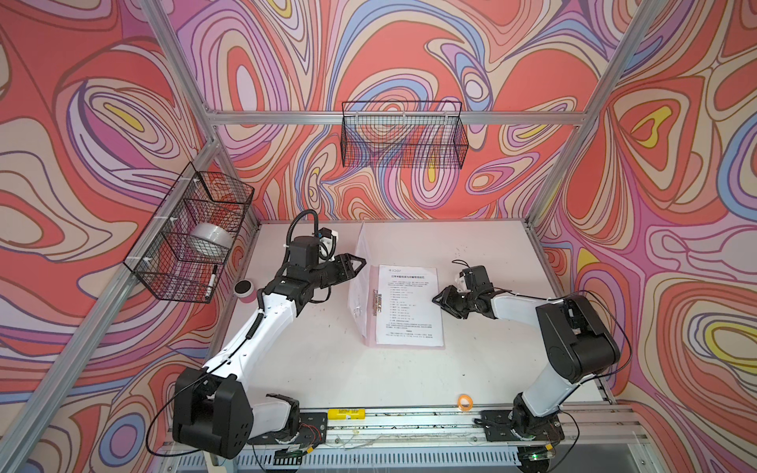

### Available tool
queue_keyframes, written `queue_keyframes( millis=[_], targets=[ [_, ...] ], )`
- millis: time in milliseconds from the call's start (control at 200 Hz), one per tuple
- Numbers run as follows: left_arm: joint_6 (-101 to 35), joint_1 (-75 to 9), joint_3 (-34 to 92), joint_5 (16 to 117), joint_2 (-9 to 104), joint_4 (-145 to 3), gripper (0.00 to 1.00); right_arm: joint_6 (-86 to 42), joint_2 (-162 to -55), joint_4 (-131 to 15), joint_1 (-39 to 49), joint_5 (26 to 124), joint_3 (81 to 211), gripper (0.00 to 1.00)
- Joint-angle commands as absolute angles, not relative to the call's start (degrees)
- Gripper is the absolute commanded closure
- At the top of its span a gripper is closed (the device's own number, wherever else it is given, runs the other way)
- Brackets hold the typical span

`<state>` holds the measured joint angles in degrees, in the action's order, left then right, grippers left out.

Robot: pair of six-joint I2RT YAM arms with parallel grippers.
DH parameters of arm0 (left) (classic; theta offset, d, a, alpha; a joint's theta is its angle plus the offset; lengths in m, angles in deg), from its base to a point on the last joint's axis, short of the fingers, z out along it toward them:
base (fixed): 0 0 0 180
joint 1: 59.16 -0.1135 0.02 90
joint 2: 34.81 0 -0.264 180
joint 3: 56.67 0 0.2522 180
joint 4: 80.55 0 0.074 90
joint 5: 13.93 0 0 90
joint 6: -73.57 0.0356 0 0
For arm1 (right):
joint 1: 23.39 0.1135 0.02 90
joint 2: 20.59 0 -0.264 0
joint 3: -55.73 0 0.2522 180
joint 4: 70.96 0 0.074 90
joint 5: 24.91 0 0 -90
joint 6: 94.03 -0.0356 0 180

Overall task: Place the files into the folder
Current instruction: 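Fold the pink folder cover closed over the sheets with the left gripper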

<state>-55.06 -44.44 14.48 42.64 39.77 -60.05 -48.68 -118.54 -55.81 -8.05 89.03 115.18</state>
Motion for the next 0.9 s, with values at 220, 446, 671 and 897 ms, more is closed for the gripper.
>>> queue_keyframes(
  millis=[220, 446, 671, 897],
  targets=[
    [-68.8, -39.5, 8.6, 34.7, 44.3, -86.3, 0.39, -50.4, -121.5, -55.9, -8.0, 90.0, 111.9, 0.54],
    [-72.3, -35.0, 8.0, 34.8, 51.7, -96.0, 0.38, -52.2, -121.3, -60.0, -8.0, 92.3, 110.5, 0.55],
    [-73.7, -31.3, 8.3, 36.6, 60.8, -102.8, 0.41, -52.9, -119.2, -58.7, -8.3, 89.6, 109.7, 0.55],
    [-69.6, -28.5, 7.8, 41.4, 68.0, -103.2, 0.46, -51.1, -108.1, -48.8, -11.3, 77.7, 108.8, 0.55]
  ],
)
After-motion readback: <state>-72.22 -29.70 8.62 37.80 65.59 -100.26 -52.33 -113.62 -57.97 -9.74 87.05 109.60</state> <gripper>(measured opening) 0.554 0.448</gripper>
